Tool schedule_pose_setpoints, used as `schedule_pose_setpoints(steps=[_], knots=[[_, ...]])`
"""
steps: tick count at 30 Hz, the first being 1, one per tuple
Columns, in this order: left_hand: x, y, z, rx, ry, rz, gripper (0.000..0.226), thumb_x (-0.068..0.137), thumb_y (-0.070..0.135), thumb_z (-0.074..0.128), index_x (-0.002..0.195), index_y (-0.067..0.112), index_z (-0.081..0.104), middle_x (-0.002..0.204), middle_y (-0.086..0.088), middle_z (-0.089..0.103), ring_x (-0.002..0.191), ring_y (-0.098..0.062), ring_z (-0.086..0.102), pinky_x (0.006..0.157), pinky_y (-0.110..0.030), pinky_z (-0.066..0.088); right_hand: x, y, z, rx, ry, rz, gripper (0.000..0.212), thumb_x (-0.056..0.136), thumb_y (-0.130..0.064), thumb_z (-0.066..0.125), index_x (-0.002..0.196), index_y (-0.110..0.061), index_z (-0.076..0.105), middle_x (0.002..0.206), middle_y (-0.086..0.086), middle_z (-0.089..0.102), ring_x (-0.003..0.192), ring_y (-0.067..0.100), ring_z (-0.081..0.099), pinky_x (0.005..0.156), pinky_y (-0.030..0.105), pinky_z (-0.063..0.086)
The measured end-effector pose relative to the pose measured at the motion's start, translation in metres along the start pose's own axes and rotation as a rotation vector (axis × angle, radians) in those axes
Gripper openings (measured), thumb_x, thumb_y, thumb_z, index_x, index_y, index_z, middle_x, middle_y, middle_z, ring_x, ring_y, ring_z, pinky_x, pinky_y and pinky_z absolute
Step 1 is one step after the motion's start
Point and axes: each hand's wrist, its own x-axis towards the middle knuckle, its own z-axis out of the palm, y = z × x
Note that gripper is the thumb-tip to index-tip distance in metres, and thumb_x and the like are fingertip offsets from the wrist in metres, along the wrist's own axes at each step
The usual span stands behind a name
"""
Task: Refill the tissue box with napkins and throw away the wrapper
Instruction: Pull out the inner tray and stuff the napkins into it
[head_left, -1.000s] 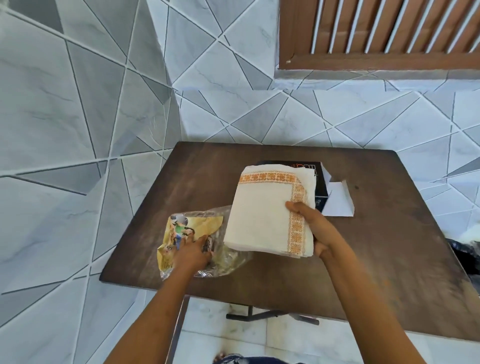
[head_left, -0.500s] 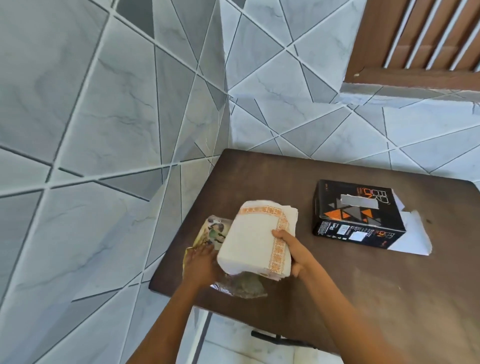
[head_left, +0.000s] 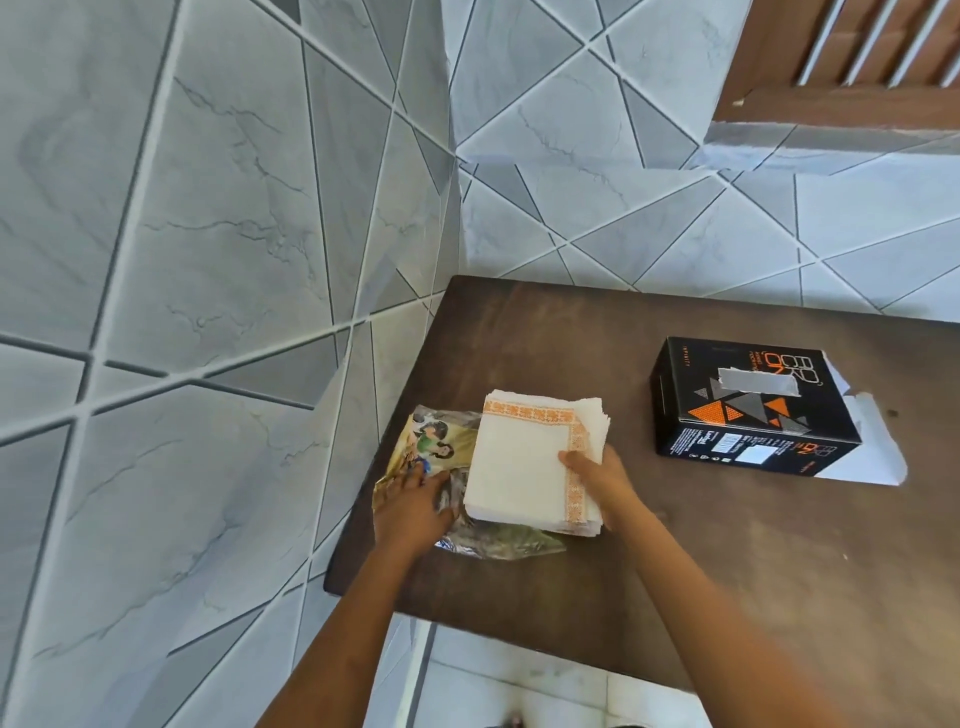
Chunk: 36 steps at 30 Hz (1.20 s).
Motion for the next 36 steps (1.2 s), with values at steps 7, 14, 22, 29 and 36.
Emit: schedule_pose_setpoints(steps=[7, 14, 22, 29, 36], knots=[[-0.011, 0.016, -0.019, -0.243, 0.134, -0.037, 0.036, 0.090, 0.033, 0.047, 0.122, 0.022, 0.058, 0.131, -0.008, 0.057, 0.118, -0.027, 0.053, 0.095, -0.034, 0.043, -0.007, -0.012, -0.010, -0.543, 0.207, -0.143, 0.055, 0.084, -0.029, 0.063, 0.129, -0.006, 0.041, 0.127, 0.012, 0.056, 0.112, 0.030, 0.056, 0.092, 0.042, 0.048], [-0.005, 0.106, -0.055, -0.464, 0.248, 0.227, 0.032, 0.091, 0.032, 0.053, 0.121, 0.022, 0.057, 0.135, 0.000, 0.056, 0.121, -0.020, 0.053, 0.101, -0.031, 0.040, -0.039, -0.031, -0.059, -0.439, 0.341, -0.332, 0.020, 0.086, -0.021, 0.058, 0.103, -0.012, 0.063, 0.100, 0.001, 0.066, 0.091, 0.012, 0.058, 0.082, 0.027, 0.046], [-0.003, 0.225, -0.032, -0.487, 0.074, 0.434, 0.042, 0.090, 0.030, 0.055, 0.132, 0.025, 0.049, 0.141, 0.001, 0.050, 0.127, -0.019, 0.048, 0.104, -0.036, 0.041, -0.059, -0.047, -0.168, -0.439, 0.680, -0.392, 0.022, 0.087, -0.020, 0.056, 0.108, -0.014, 0.062, 0.108, 0.005, 0.069, 0.097, 0.019, 0.063, 0.083, 0.033, 0.049], [-0.005, 0.291, -0.023, -0.716, -0.142, 0.288, 0.066, 0.089, 0.029, 0.059, 0.145, 0.020, 0.027, 0.153, -0.006, 0.031, 0.135, -0.023, 0.040, 0.111, -0.040, 0.035, -0.034, -0.050, -0.248, -0.549, 0.537, -0.264, 0.060, 0.091, -0.030, 0.052, 0.141, -0.008, 0.028, 0.146, 0.010, 0.039, 0.134, 0.026, 0.038, 0.105, 0.038, 0.035], [-0.002, 0.317, -0.015, -0.852, -0.087, 0.151, 0.073, 0.081, 0.043, 0.064, 0.142, 0.017, 0.035, 0.156, -0.006, 0.020, 0.135, -0.019, 0.039, 0.113, -0.036, 0.032, -0.026, -0.021, -0.259, -0.725, 0.441, -0.405, 0.044, 0.088, -0.030, 0.053, 0.126, -0.011, 0.042, 0.124, 0.004, 0.056, 0.113, 0.024, 0.053, 0.086, 0.038, 0.047]])
